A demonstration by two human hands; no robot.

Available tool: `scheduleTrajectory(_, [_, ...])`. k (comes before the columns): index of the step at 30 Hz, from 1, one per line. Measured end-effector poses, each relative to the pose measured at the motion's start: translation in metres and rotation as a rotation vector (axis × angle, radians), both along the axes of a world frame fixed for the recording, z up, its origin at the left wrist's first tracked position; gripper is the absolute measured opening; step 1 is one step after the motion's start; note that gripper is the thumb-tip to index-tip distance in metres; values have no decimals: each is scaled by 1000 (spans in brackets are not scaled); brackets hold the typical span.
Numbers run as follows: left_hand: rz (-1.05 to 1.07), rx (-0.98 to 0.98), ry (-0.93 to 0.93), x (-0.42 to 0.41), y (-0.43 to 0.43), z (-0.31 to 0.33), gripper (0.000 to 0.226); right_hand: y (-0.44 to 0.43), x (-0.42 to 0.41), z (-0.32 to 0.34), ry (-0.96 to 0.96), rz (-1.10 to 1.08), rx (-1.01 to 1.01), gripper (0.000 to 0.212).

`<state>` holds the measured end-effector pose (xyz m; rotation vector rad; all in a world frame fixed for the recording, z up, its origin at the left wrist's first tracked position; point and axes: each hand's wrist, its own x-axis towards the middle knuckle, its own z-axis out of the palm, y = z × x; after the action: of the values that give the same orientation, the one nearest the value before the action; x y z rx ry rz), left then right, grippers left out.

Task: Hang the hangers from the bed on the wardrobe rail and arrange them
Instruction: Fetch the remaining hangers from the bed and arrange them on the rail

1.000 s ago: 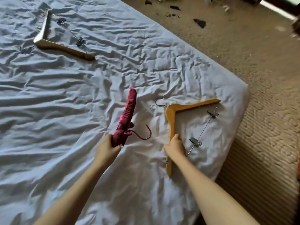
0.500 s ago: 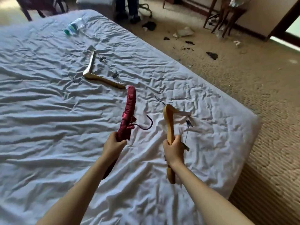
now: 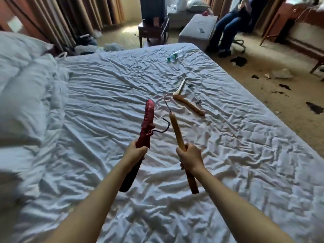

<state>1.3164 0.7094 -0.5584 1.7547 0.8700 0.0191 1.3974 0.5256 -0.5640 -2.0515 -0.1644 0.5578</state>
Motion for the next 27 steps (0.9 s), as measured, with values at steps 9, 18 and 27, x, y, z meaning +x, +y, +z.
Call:
scheduleTrajectory(9, [499,-62,92,-199,-11,26,11,65,-94,33,-114,545,-72,21])
scheduleTrajectory(18, [1041,-143,120,-431,-102,49,16,101,-287,43,-131,1166,-119,21])
scheduleTrajectory(27, [1664,-62,34,-670,-274,111,9,56,-583,90,-91,1741,107,26])
